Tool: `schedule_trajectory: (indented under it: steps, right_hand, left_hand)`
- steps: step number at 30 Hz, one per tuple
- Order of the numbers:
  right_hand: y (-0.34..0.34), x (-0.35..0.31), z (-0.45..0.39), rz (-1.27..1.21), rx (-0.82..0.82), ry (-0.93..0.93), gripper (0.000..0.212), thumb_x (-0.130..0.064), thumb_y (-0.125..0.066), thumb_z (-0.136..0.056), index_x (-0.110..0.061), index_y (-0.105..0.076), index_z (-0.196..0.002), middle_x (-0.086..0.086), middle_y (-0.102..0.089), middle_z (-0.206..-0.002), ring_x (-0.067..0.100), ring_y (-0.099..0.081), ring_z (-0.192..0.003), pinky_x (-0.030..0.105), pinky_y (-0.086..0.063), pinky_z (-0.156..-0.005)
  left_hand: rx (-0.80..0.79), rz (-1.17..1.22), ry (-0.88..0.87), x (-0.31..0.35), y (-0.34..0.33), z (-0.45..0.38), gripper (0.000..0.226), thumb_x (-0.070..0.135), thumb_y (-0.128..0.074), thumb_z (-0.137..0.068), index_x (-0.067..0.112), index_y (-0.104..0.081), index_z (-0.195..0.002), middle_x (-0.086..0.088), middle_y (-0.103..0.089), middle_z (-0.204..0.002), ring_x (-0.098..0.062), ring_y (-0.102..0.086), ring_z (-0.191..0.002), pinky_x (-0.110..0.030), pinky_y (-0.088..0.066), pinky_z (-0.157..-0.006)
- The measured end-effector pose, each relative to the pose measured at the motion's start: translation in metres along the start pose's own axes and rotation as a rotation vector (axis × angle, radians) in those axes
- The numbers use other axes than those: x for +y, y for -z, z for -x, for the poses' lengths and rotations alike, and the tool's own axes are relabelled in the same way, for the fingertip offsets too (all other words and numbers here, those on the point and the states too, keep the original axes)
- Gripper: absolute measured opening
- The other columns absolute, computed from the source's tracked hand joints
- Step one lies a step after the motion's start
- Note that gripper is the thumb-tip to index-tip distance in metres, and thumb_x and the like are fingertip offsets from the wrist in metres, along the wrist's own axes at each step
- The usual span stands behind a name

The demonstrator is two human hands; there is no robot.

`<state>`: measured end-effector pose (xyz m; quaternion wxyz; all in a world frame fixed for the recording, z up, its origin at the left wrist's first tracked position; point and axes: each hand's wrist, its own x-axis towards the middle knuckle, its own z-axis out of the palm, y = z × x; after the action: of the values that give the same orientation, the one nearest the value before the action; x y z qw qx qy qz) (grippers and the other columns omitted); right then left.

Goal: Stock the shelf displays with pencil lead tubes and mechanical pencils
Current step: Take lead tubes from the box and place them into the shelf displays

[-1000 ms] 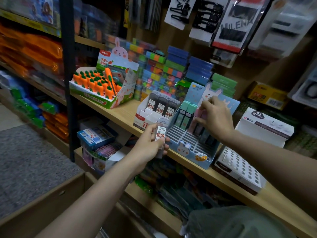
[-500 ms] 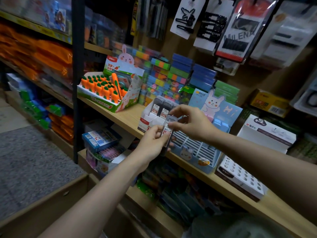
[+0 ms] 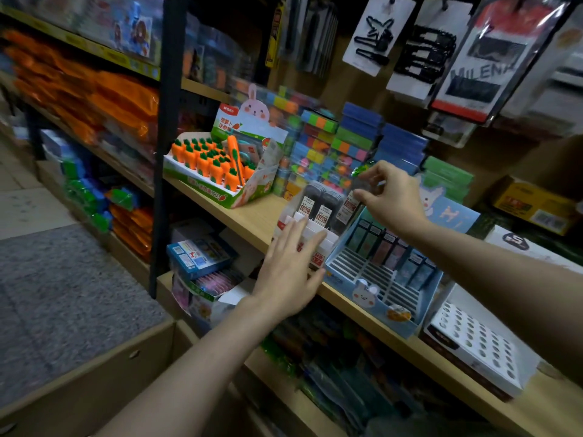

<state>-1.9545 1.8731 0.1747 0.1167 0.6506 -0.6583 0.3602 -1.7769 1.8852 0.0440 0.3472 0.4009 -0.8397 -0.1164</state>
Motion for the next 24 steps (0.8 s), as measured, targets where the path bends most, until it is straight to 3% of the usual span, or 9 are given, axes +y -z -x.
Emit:
schedule_trajectory:
  steps: [10, 15, 24]
  right_hand:
    - [-0.005, -0.005, -0.002, 0.133, -0.001, 0.141, 0.021, -0.019, -0.077, -0.082, -0.012, -0.065, -0.098, 0.006, -0.066, -0.094, 0.02, -0.062, -0.085, 0.037, -0.054, -0.078]
    - [-0.009, -0.005, 0.003, 0.187, -0.021, 0.244, 0.013, -0.013, -0.074, -0.082, -0.011, -0.064, -0.092, 0.005, -0.065, -0.092, 0.019, -0.061, -0.083, 0.034, -0.053, -0.074]
    - [-0.012, 0.006, 0.007, 0.266, -0.13, 0.156, 0.015, -0.019, -0.075, -0.083, -0.016, -0.075, -0.097, 0.004, -0.065, -0.097, 0.019, -0.061, -0.089, 0.039, -0.053, -0.079]
  left_hand:
    - [0.02, -0.009, -0.034, -0.005, -0.003, 0.001, 0.063, 0.034, -0.053, -0.096, 0.035, -0.022, -0.15, 0.002, 0.0, -0.163, -0.019, 0.008, -0.15, -0.042, -0.007, -0.121]
    - [0.007, -0.008, -0.029, -0.005, -0.002, 0.001, 0.065, 0.031, -0.054, -0.096, 0.034, -0.02, -0.151, 0.004, 0.002, -0.163, -0.018, 0.01, -0.149, -0.041, -0.007, -0.121]
    - [-0.022, 0.005, -0.027, -0.005, -0.001, 0.002, 0.068, 0.028, -0.053, -0.097, 0.035, -0.015, -0.153, 0.005, 0.009, -0.162, -0.016, 0.015, -0.149, -0.043, -0.012, -0.12]
